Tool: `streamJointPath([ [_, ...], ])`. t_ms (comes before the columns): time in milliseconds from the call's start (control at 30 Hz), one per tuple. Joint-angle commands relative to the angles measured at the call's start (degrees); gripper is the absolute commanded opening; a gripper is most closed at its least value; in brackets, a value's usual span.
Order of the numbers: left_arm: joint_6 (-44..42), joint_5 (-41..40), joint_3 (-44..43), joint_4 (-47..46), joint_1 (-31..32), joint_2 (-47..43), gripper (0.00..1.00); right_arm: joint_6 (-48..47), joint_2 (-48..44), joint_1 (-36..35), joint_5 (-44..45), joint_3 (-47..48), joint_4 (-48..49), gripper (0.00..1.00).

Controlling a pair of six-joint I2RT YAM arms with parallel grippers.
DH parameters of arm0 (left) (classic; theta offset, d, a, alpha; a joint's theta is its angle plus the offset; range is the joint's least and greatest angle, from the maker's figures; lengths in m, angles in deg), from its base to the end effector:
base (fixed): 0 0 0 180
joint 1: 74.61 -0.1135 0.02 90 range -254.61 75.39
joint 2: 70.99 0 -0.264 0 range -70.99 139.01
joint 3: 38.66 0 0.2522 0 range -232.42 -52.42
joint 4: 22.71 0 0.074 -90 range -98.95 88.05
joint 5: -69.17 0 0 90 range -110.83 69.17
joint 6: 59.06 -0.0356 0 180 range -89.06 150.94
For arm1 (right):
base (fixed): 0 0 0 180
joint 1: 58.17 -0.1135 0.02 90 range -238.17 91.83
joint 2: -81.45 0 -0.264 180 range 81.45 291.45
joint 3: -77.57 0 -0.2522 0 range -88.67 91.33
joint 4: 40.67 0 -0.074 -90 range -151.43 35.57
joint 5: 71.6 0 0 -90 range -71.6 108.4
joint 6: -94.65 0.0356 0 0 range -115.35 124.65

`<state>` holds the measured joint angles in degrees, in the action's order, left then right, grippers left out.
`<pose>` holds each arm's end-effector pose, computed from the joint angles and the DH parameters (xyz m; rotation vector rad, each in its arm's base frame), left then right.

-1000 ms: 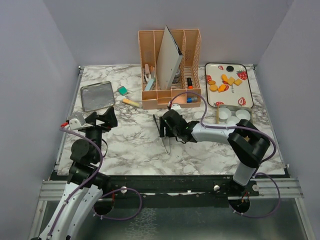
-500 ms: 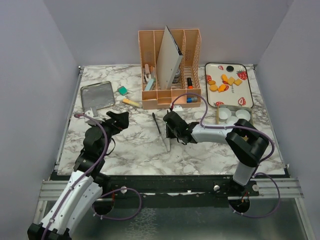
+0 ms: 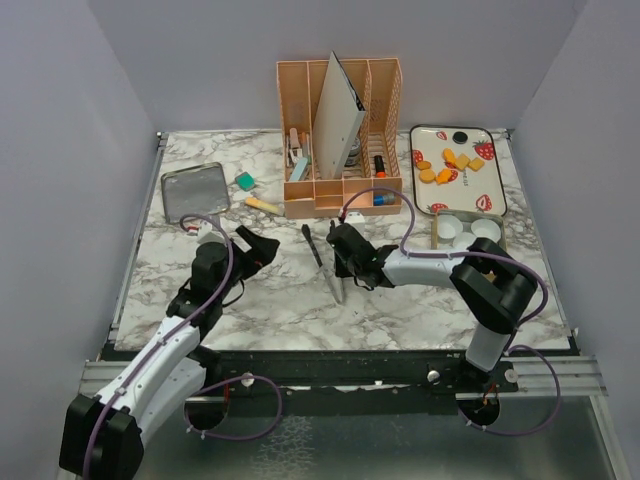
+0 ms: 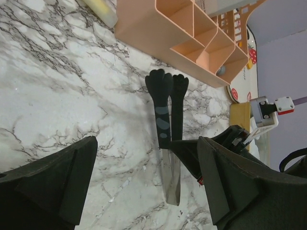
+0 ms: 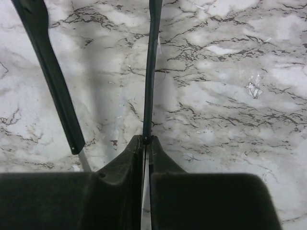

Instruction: Pack the cookies

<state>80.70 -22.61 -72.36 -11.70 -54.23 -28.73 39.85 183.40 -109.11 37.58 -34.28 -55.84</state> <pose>0.1665 -0.0607 0.2168 -0.5267 1.9230 -0.7832 0.2327 0.2682 0.1503 -0.1770 2.3800 0.3146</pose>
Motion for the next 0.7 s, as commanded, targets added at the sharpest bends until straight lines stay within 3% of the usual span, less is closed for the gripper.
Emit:
streamJointPath([
  [0,3.49,5.42,1.54,-5.64,0.8,3.97,0.92,-0.61,-1.52,-0.21,-1.02,-1.04,0.93,0.03],
  [333,6.26,7.37,-1.47,-14.22,6.99,16.03,0.92,-1.55,-8.49,-0.2,-1.73,-1.27,-1.05,0.0],
  [667,11.06,4.94,-4.19,-23.71,11.33,23.64,0.84,-2.86,-13.54,-0.2,-2.59,-1.48,-3.56,0.0],
])
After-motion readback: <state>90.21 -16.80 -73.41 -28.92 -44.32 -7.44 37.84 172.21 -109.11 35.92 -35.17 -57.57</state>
